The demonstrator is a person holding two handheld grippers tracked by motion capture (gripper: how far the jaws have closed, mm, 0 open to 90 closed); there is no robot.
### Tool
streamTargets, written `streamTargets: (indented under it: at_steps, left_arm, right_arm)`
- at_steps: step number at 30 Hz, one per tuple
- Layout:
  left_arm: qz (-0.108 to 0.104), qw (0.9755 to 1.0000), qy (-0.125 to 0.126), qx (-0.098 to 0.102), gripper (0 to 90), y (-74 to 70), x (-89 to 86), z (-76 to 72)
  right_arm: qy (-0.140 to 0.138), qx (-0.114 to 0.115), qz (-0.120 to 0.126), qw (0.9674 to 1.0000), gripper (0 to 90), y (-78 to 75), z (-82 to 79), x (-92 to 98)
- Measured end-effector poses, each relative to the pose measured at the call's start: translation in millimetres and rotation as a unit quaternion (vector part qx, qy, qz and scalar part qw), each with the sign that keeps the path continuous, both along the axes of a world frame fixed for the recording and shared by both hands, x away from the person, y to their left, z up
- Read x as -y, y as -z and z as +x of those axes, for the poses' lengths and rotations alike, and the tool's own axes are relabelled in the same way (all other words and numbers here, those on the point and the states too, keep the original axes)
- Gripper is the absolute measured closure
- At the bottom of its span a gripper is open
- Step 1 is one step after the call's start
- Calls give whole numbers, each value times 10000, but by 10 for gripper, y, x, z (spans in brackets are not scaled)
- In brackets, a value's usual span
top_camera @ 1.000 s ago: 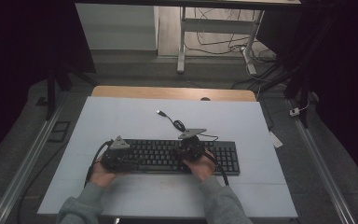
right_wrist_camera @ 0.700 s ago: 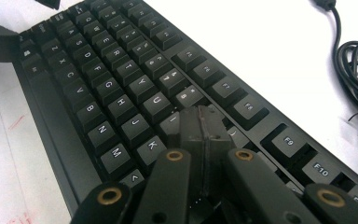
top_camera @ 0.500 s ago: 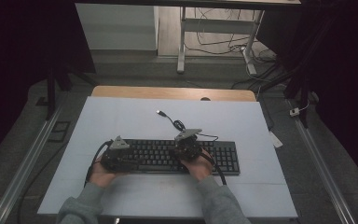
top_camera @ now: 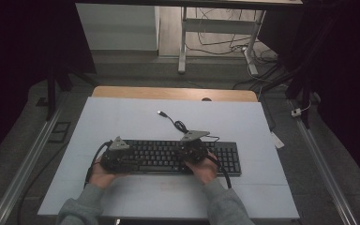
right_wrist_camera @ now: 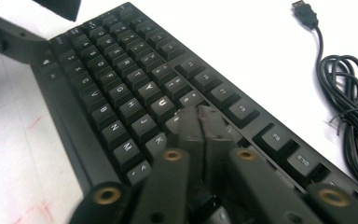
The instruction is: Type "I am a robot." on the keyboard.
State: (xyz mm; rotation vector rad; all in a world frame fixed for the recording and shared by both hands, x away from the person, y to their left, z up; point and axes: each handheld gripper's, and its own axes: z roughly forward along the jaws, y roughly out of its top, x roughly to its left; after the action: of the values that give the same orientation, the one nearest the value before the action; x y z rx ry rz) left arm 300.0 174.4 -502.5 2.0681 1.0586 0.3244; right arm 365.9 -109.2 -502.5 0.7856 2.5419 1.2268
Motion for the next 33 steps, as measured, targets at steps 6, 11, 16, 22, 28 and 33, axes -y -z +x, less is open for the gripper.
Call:
streamTargets:
  at_steps: [6, 11, 16, 22, 28, 33]
  left_arm:
    - [12, 10000, -49, 1, 364, 2, -11, 2]
    - [31, 10000, -58, 8, 364, 5, -4, 3]
    - [34, 9999, -89, 36, 363, 3, -11, 1]
    - [37, 9999, -141, 45, 364, 2, -19, 2]
    - [28, 9998, -168, 64, 364, 1, -28, 3]
    - [27, 9998, -192, 81, 364, 4, -29, 13]
  right_arm:
    - [-17, 44, 88, 10000, 707, -21, -99, 195]
    - [42, 46, 122, 9999, 625, -17, -178, 412]
    - [156, 62, 133, 9998, 584, -6, -262, 611]
    - [236, 161, 163, 9995, 566, -12, -339, 812]
    - [250, 129, 195, 9994, 563, 12, -366, 884]
    - [221, 153, 213, 9994, 563, 12, -374, 869]
